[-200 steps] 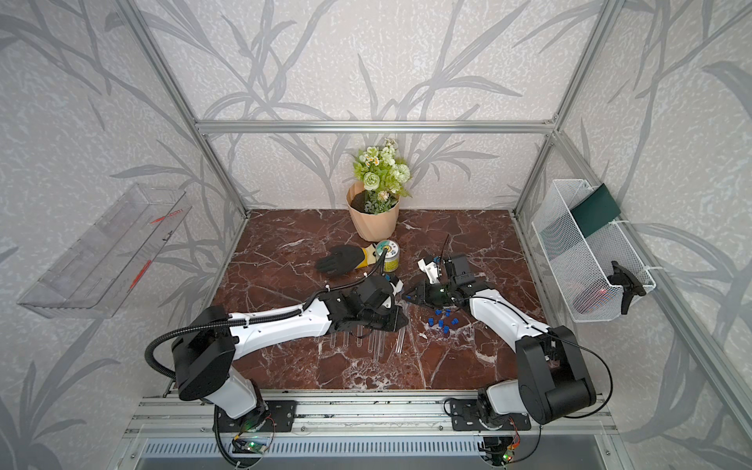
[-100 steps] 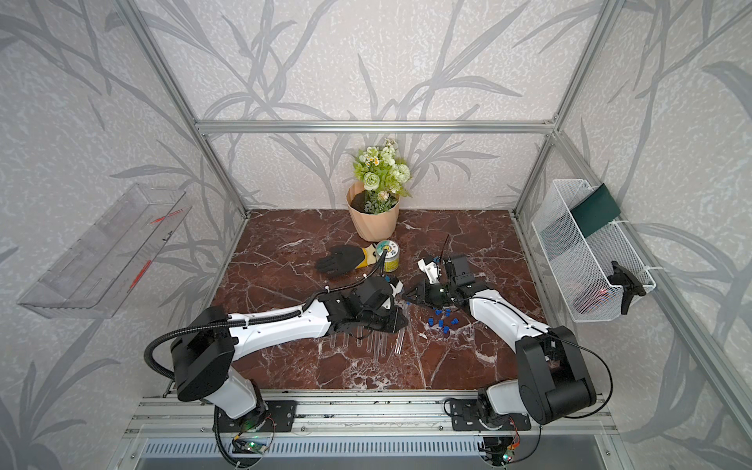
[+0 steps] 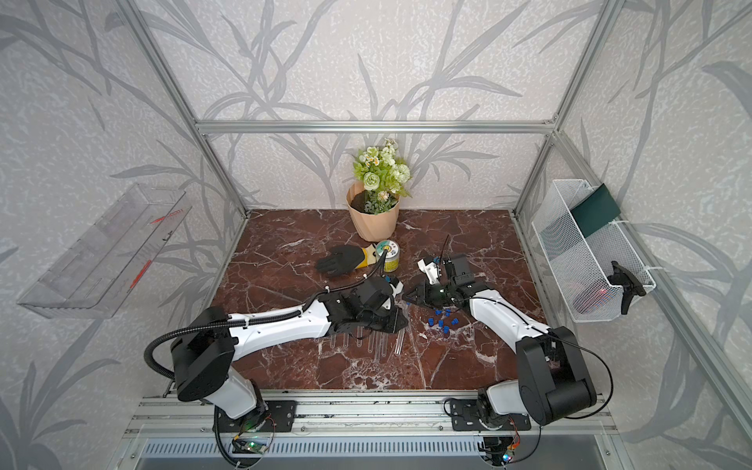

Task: Remove stoppers from test tubes
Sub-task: Open the stopper on the test tube.

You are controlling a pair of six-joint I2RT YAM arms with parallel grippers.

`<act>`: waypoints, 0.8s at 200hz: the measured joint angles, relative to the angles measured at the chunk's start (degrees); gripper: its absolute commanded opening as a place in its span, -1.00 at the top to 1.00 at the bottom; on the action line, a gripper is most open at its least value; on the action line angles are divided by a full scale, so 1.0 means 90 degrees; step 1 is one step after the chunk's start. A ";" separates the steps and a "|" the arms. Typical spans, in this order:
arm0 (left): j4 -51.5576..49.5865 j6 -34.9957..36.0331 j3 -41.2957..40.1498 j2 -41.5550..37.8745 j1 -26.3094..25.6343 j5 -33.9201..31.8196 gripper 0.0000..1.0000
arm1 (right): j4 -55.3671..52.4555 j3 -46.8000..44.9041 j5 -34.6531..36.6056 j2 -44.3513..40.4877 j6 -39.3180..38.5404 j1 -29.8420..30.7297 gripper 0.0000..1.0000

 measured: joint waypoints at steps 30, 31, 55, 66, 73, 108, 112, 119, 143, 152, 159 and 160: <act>0.0017 0.0002 0.0000 0.0000 -0.0002 -0.0002 0.90 | -0.0143 0.0087 0.0046 0.0000 -0.0078 0.0000 1.00; 0.0017 0.0002 0.0000 0.0000 -0.0005 -0.0002 0.90 | -0.0146 0.0092 0.0046 0.0000 -0.0083 0.0000 1.00; 0.0058 0.0002 0.0000 0.0000 -0.0005 -0.0002 0.90 | -0.0199 0.0153 0.0068 0.0000 -0.0146 0.0000 1.00; 0.0080 0.0002 0.0000 0.0000 -0.0005 -0.0002 0.90 | -0.0233 0.0189 0.0083 0.0000 -0.0155 -0.0002 1.00; 0.0100 0.0002 0.0000 0.0000 -0.0005 -0.0002 0.90 | -0.0248 0.0211 0.0092 0.0000 -0.0160 -0.0005 1.00; 0.0194 0.0002 0.0000 0.0000 -0.0005 -0.0027 0.90 | -0.0350 0.0306 0.0095 0.0000 -0.0177 -0.0058 1.00; 0.0206 0.0002 0.0000 0.0000 -0.0005 -0.0029 0.90 | -0.0367 0.0318 0.0092 0.0000 -0.0177 -0.0066 1.00; 0.0228 0.0002 0.0000 0.0000 -0.0005 -0.0046 0.90 | -0.0372 0.0325 0.0090 0.0000 -0.0180 -0.0080 1.00; 0.0284 0.0005 0.0000 0.0000 -0.0005 -0.0068 0.90 | -0.0505 0.0403 0.0085 0.0005 -0.0228 -0.0131 1.00; 0.0328 0.0005 0.0000 0.0000 -0.0005 -0.0075 0.90 | -0.0568 0.0461 0.0090 0.0007 -0.0282 -0.0143 1.00; 0.0359 0.0005 0.0000 0.0000 -0.0005 -0.0087 0.90 | -0.0639 0.0522 0.0095 0.0024 -0.0328 -0.0148 1.00; 0.0362 0.0005 0.0000 0.0000 -0.0005 -0.0092 0.90 | -0.0644 0.0529 0.0092 0.0027 -0.0333 -0.0151 1.00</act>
